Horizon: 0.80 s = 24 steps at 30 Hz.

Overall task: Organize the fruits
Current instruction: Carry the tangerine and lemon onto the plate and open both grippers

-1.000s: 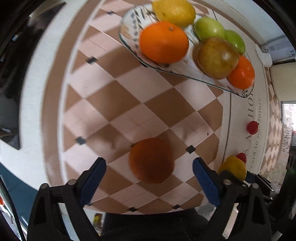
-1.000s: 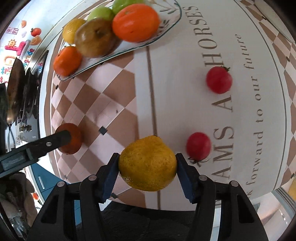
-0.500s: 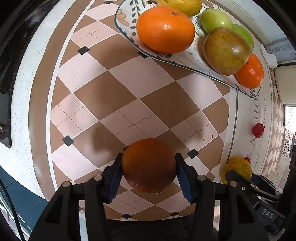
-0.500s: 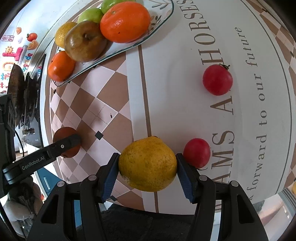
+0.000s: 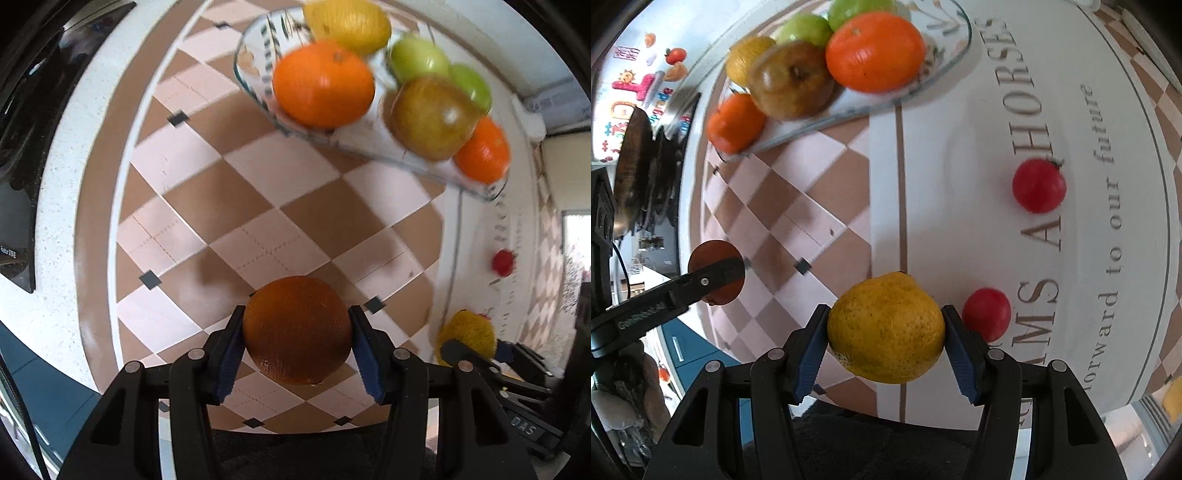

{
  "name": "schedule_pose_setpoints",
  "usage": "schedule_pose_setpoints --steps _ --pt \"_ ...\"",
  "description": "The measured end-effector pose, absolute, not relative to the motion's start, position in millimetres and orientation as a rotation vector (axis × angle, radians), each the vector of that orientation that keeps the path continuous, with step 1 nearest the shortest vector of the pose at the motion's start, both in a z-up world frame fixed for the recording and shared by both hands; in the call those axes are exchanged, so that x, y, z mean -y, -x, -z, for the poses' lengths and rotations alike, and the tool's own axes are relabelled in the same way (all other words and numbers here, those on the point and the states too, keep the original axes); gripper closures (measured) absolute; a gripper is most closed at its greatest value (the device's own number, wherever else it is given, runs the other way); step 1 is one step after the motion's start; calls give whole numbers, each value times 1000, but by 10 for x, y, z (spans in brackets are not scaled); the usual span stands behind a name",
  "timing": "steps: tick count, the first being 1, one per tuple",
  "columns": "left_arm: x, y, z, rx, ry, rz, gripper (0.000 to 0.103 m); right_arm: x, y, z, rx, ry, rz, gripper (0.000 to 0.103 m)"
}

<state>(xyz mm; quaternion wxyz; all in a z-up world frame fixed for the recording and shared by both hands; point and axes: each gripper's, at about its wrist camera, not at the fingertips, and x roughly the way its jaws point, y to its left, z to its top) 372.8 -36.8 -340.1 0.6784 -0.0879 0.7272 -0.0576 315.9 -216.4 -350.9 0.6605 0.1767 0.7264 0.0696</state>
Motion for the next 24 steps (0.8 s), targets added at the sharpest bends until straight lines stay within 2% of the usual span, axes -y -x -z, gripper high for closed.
schedule_pose_setpoints --steps 8,12,17,24 --pt "133 -4125 2630 -1500 378 176 52 2382 -3573 2959 -1512 -497 -201 40" --pt "-40 -4539 2460 -1459 393 161 52 2600 -3951 2708 -1430 -519 -174 40" --pt "-246 -5032 2575 -1474 388 94 52 2939 -4472 2693 -1383 -523 -89 40" --pt "-240 -5452 3049 -1584 371 58 51 3128 -5046 3070 -1451 -499 -36 40"
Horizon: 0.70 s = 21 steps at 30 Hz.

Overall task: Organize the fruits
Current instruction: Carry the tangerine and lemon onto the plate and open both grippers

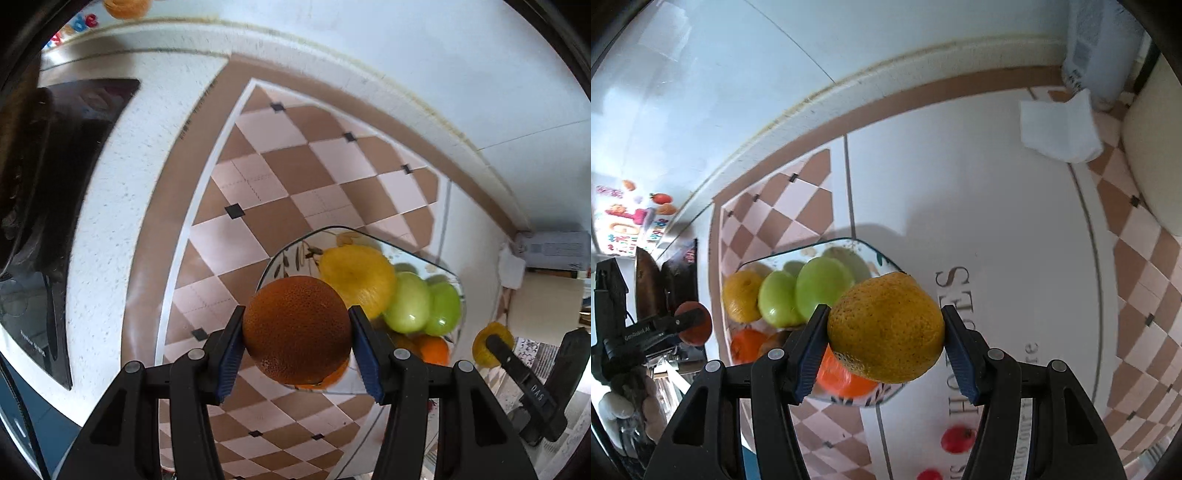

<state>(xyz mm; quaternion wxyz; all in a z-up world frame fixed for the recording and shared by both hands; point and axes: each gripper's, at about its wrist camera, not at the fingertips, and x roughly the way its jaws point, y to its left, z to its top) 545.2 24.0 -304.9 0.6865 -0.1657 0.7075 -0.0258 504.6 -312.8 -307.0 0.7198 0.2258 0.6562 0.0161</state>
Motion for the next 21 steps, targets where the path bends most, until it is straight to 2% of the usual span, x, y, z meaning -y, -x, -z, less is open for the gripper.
schedule_pose_setpoints --steps 8,9,11,14,16,18,19,21 --pt "-213 -5554 3326 -1663 364 50 51 2979 -5165 3402 -1512 -496 -15 38" --pt "-228 -5564 3337 -1667 367 51 51 2967 -5178 3404 -1507 -504 -25 36" --pt "-238 -5578 3353 -1678 361 41 50 2936 -5208 3387 -1507 -492 -20 22" --pt "-237 -5583 3336 -1677 360 49 40 2916 -5233 3320 -1501 -475 -21 21" --pt "-233 -5591 3289 -1666 348 51 23 2913 -5227 3269 -1500 -462 -15 20" --pt "-241 -5585 3229 -1655 344 51 16 2902 -5202 3204 -1492 -447 -10 16" --pt "-240 -5575 3189 -1646 338 52 16 2887 -5185 3163 -1486 -432 -8 12" --pt "-235 -5532 3084 -1624 300 42 16 2818 -5130 3060 -1470 -370 5 11"
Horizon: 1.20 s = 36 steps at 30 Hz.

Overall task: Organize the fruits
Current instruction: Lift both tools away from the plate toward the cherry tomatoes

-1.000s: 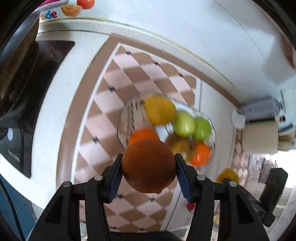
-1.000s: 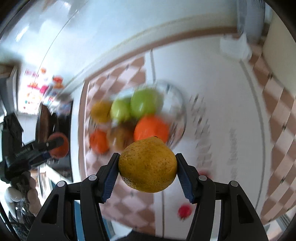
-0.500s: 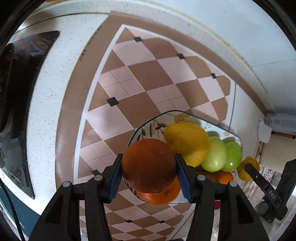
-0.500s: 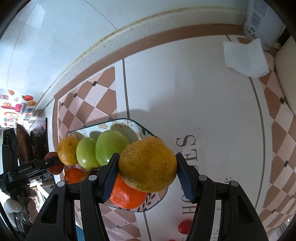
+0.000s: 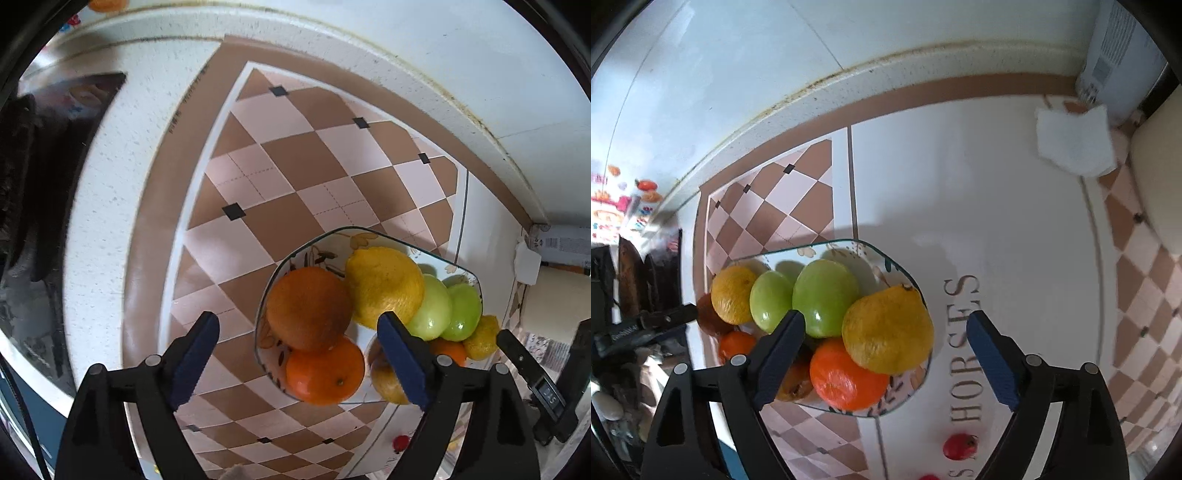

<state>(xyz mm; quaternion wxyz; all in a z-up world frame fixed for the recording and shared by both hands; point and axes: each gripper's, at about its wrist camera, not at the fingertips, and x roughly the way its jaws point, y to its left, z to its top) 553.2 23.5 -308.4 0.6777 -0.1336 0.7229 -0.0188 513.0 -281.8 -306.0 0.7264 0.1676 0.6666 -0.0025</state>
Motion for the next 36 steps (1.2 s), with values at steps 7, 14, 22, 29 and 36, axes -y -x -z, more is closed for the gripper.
schedule_pose_setpoints --steps 7,14,22,29,36 --pt "-118 -5180 2710 -1492 101 -22 15 2566 -4807 2715 -1414 -200 30 9" --pt "22 -4717 2442 -1390 20 -27 15 2363 -4378 2441 -1373 -142 27 9" --pt "169 -4247 2026 -1287 -29 20 15 2254 -3910 2044 -1304 -138 31 9" --pt "208 -3870 1640 -1207 -50 60 15 2207 -3502 1541 -1217 -140 31 9" --pt "180 -3476 1223 -1125 -60 82 15 2097 -3126 1013 -1133 -141 10 9"
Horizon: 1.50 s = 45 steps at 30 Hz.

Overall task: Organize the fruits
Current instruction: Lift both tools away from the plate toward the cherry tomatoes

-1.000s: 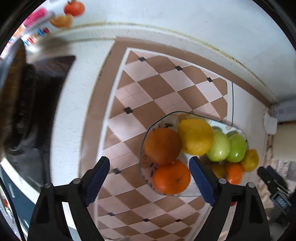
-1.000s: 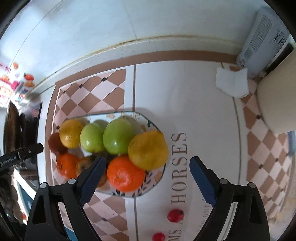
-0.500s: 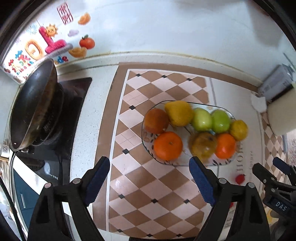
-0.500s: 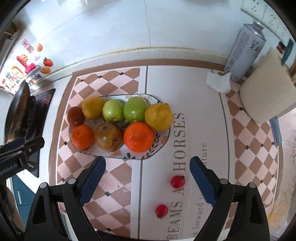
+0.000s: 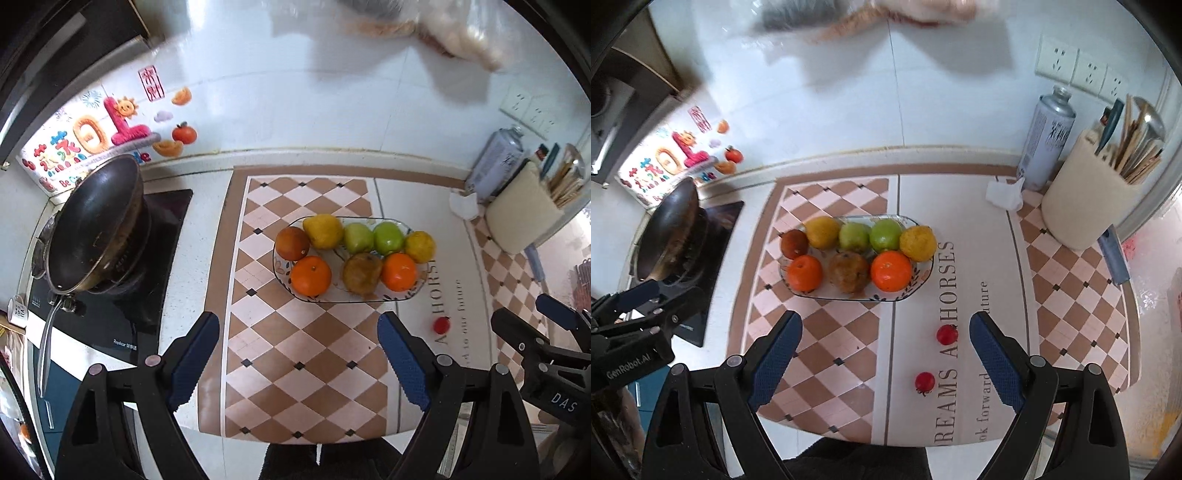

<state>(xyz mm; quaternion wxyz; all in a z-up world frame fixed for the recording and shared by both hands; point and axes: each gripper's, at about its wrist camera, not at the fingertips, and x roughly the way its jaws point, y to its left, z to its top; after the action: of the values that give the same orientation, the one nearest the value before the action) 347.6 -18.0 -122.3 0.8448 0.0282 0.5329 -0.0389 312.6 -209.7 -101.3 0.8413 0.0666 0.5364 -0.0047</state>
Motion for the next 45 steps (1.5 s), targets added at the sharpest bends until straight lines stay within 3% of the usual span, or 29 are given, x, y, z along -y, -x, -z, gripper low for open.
schedule_pose_setpoints --steps 12,28,30,31,32,42,45 --pt "88 -3024 735 -1047 -31 108 15 1969 -2677 435 -1052 -141 -3 9" --pt "76 -2867 647 -1038 -11 138 15 2012 -2567 347 -1041 -194 -12 9" --pt "87 -2909 694 -1049 -11 132 13 2098 -2598 429 -1053 -231 -26 9" --pt "101 -2936 727 -1050 -20 123 3 2166 -2626 496 -1063 -254 -30 9" --pt "121 -2971 771 -1053 -36 107 1 2246 -2654 582 -1075 -271 -25 9" --pt "480 -3416 1515 -1136 -161 7 1 3083 -3055 1953 -1290 -366 90 10" --pt "672 -3558 1837 -1192 -198 3 1 3212 -3202 2406 -1357 -388 76 29"
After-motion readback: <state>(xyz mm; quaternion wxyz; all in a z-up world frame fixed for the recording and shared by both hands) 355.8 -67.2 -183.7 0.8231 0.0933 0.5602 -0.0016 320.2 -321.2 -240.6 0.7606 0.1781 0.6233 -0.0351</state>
